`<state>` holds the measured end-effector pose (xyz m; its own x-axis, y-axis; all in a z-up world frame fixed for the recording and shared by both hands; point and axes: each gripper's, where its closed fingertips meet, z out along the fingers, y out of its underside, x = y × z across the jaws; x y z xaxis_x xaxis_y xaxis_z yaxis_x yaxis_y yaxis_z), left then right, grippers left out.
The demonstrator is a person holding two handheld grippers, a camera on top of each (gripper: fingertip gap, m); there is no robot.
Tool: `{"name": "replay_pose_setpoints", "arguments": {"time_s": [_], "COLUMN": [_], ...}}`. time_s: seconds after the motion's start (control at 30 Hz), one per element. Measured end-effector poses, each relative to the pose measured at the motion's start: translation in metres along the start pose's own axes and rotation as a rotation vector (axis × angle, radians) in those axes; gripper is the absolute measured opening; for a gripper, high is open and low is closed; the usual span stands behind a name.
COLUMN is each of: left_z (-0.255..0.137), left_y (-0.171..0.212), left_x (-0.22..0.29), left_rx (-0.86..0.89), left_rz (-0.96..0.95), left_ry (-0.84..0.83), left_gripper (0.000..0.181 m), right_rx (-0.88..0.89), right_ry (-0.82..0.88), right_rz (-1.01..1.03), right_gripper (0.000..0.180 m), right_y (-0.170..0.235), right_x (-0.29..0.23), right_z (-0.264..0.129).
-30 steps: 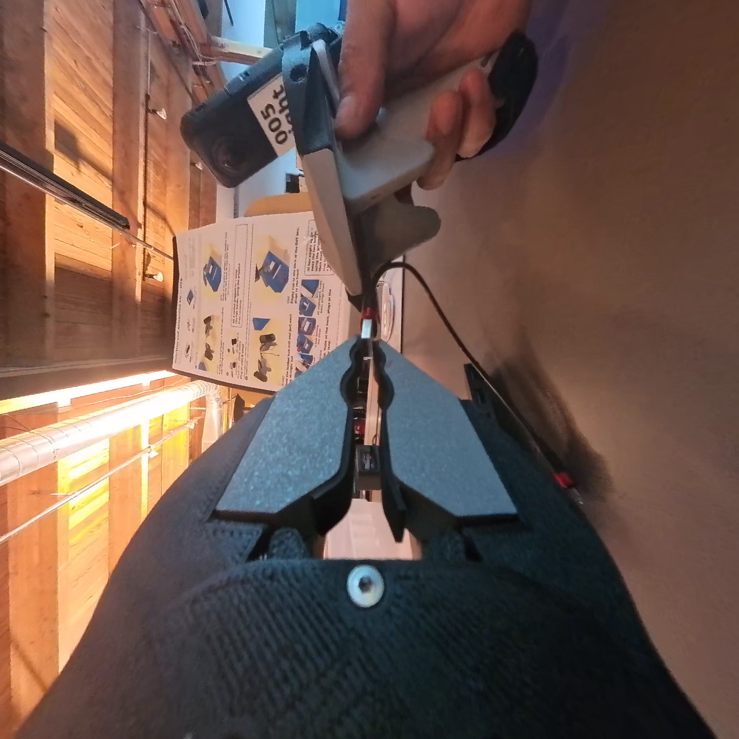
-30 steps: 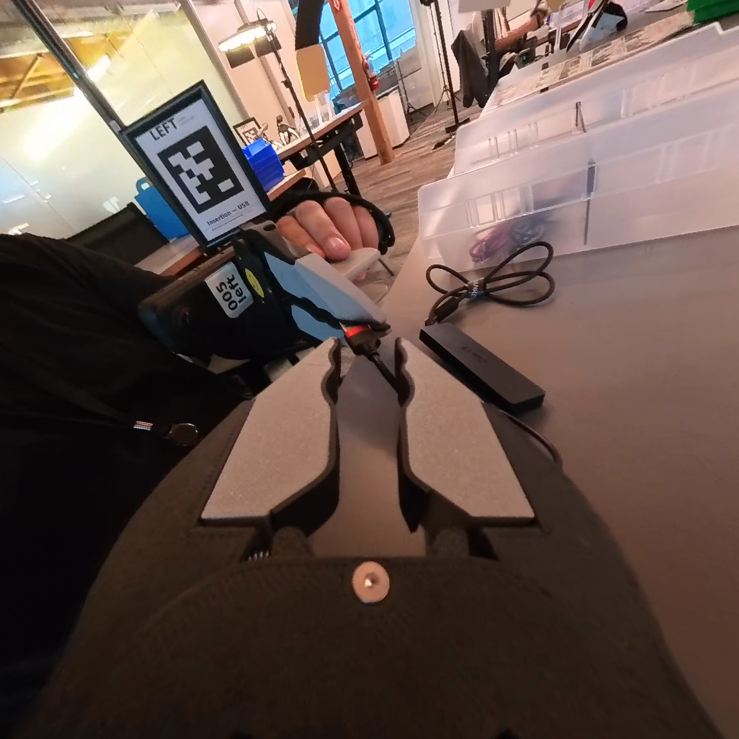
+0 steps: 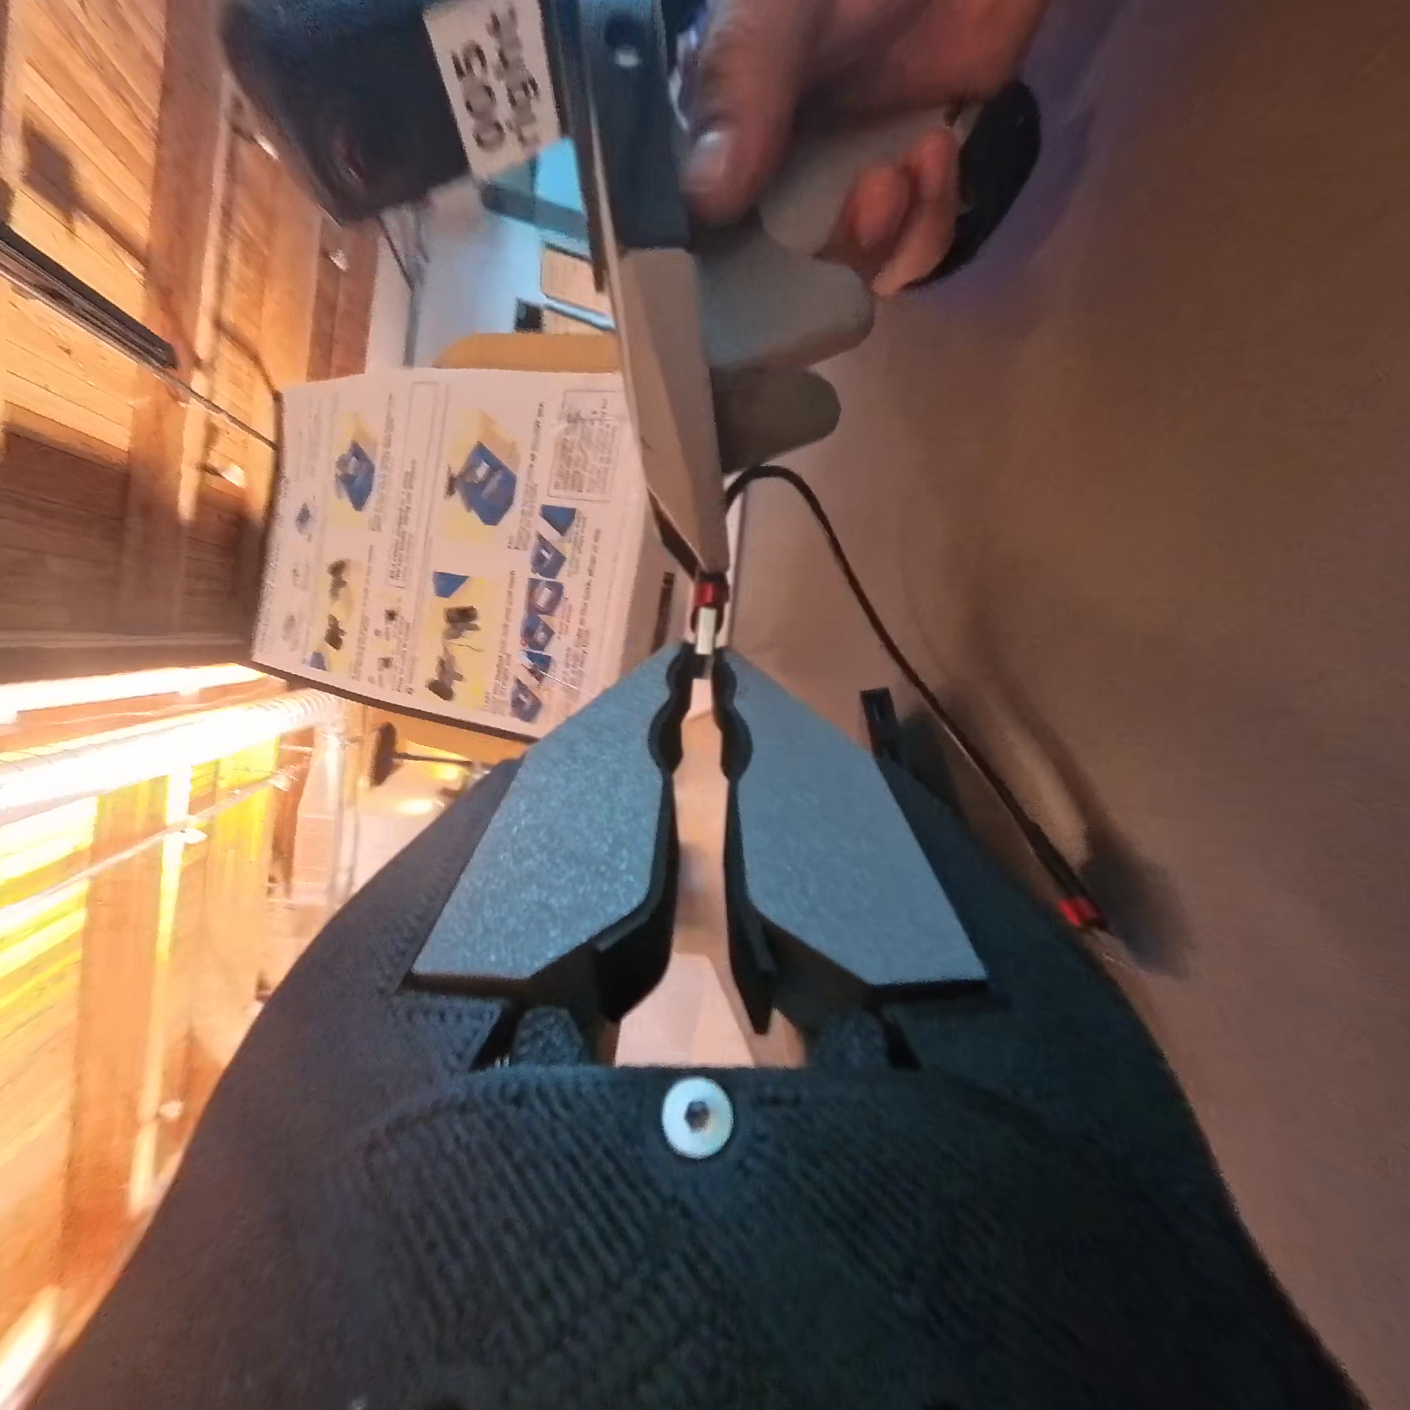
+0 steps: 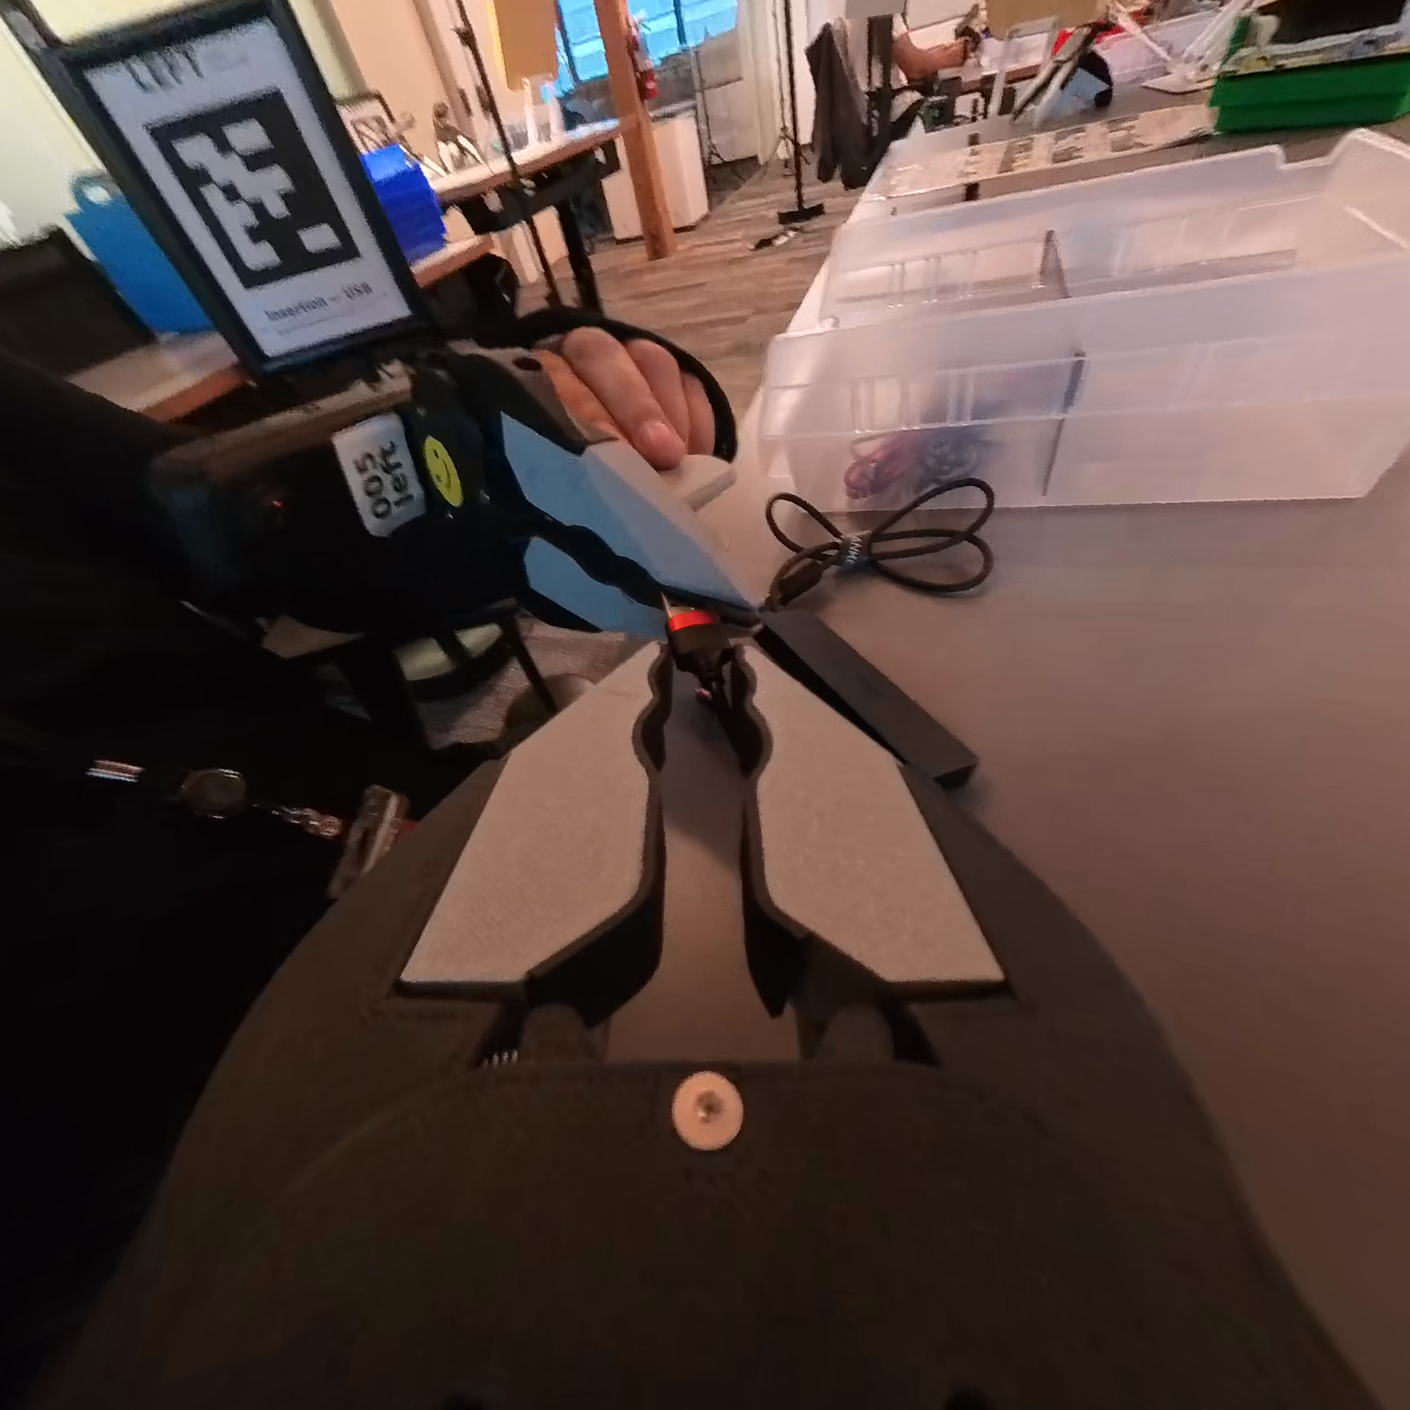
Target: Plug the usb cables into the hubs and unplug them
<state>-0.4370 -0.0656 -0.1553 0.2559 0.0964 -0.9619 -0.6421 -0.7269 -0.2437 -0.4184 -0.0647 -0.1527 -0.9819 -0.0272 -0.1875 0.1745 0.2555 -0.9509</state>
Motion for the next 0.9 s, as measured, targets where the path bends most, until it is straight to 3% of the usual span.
{"name": "replay_pose_setpoints", "arguments": {"time_s": [0.13, 0.27, 0.5, 0.53, 0.57, 0.9], "left_z": [-0.005, -0.030, -0.032, -0.029, -0.026, -0.028], "left_y": [0.025, 0.055, 0.081, 0.082, 0.082, 0.093], "left_x": [0.022, 0.032, 0.067, 0.069, 0.069, 0.063], "left_rx": [-0.119, -0.225, -0.295, -0.298, -0.289, -0.303], "left_rz": [-0.179, -0.335, -0.336, -0.316, -0.304, -0.344], "left_ry": [0.247, 0.449, 0.559, 0.548, 0.533, 0.506], "left_gripper": [0.000, 0.026, 0.033, 0.022, 0.021, 0.030], "right_rx": [-0.081, -0.060, -0.034, -0.044, -0.055, -0.110], "right_ry": [0.088, 0.150, 0.191, 0.197, 0.202, 0.202], "right_rz": [0.001, 0.069, 0.113, 0.116, 0.117, 0.118], "right_gripper": [0.012, 0.012, 0.012, 0.012, 0.012, 0.012], "right_y": [0.014, 0.014, 0.011, 0.014, 0.016, 0.026], "right_x": [0.015, 0.032, 0.043, 0.044, 0.045, 0.045], "right_z": [0.005, -0.004, -0.012, -0.011, -0.011, -0.004]}}
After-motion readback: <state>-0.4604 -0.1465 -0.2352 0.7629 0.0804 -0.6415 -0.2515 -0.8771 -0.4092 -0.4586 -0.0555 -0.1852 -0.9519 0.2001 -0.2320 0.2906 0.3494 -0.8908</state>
